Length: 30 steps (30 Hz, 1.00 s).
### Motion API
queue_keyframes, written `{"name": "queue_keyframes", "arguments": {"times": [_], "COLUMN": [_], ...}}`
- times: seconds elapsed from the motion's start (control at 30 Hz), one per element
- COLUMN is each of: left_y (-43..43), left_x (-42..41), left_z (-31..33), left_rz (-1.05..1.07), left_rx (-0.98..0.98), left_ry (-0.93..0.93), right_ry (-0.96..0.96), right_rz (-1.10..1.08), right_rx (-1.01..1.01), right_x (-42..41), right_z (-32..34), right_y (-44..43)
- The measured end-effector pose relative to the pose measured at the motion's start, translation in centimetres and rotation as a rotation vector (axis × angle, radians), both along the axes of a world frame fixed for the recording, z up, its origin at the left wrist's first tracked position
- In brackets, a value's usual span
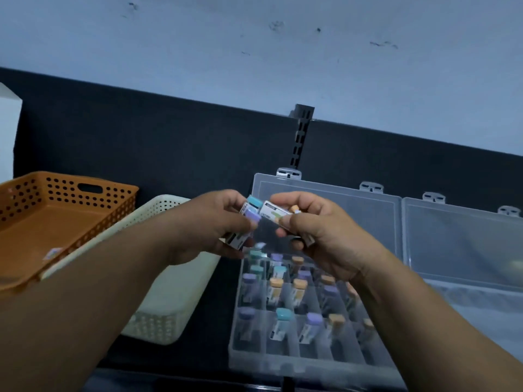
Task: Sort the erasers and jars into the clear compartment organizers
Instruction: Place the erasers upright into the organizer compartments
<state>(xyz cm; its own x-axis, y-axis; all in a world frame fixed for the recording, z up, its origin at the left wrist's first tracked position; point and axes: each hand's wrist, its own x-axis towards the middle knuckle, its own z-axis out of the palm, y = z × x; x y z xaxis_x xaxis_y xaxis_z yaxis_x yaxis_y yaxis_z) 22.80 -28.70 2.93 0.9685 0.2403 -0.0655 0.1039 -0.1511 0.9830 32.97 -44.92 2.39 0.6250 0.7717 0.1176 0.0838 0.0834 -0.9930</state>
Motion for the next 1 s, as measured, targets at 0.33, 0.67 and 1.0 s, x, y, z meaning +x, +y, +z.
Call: {"name": "queue_keyframes", "arguments": {"times": [0.33, 0.67, 1.0], "left_y": [-18.3, -26.6, -26.1], "left_x": [6.8, 9.9, 9.6], "left_z": [-0.4, -1.6, -1.3], "left_rz": [0.128, 0.238, 0.319], "left_rx": [-0.184, -0.058, -0.043], "left_ry": [-0.042, -0.111, -0.011], "right_ry": [0.041, 0.25, -0.301], "right_rz": [-0.047, -0.032, -0.282], "right_rx": [0.013, 0.038, -0.279], "right_x": [6.6, 10.4, 12.0], "right_z": [0.2, -0.4, -1.3], "right_y": [-16.5, -24.2, -23.8]}}
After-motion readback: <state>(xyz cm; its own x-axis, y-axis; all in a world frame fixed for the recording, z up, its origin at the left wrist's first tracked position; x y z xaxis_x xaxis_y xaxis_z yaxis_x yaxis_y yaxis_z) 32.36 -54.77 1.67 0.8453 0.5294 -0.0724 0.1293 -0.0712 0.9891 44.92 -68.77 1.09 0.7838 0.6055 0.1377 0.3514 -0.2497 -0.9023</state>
